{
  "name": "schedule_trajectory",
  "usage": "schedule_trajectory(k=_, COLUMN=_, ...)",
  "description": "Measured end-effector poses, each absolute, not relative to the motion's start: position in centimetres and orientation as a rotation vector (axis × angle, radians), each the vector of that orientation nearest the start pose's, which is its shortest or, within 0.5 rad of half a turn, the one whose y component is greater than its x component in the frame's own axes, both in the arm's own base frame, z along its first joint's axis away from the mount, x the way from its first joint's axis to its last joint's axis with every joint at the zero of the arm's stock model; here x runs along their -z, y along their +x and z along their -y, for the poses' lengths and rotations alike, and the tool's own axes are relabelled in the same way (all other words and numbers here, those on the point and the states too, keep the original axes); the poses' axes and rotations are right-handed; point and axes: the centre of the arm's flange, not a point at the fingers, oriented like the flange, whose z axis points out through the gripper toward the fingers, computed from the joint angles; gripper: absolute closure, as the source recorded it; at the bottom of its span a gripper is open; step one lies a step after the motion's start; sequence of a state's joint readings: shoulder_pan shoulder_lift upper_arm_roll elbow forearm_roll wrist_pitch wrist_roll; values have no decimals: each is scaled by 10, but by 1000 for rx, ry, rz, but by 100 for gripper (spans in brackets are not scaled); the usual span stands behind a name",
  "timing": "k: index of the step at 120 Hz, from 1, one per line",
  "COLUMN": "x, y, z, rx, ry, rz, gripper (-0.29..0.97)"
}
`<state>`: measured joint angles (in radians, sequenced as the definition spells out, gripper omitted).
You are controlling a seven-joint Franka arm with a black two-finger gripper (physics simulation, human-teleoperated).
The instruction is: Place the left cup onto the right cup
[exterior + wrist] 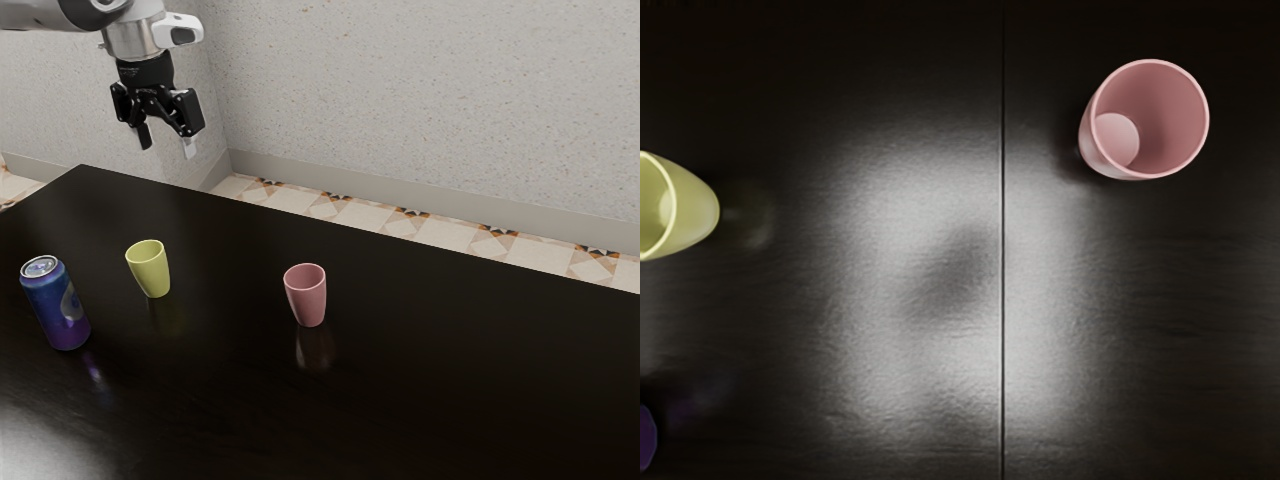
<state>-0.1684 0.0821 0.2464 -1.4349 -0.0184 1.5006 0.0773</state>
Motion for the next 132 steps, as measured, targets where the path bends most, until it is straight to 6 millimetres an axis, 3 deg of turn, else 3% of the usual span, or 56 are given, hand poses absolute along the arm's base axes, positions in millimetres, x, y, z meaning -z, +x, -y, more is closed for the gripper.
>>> schedule_trajectory(k=33, x=-624, y=580, z=-36, rx=-26, ry=-3124, rz=-27, gripper=2)
schedule_trajectory(k=81, x=-538, y=613, z=-55, rx=-86, ry=-3099, rz=-23, gripper=2)
schedule_trajectory(k=107, x=-495, y=626, z=-82, rx=-88, ry=-3099, rz=11, gripper=2)
schedule_trajectory(k=132, x=-472, y=622, z=-116, rx=-89, ry=-3101, rz=70, gripper=2)
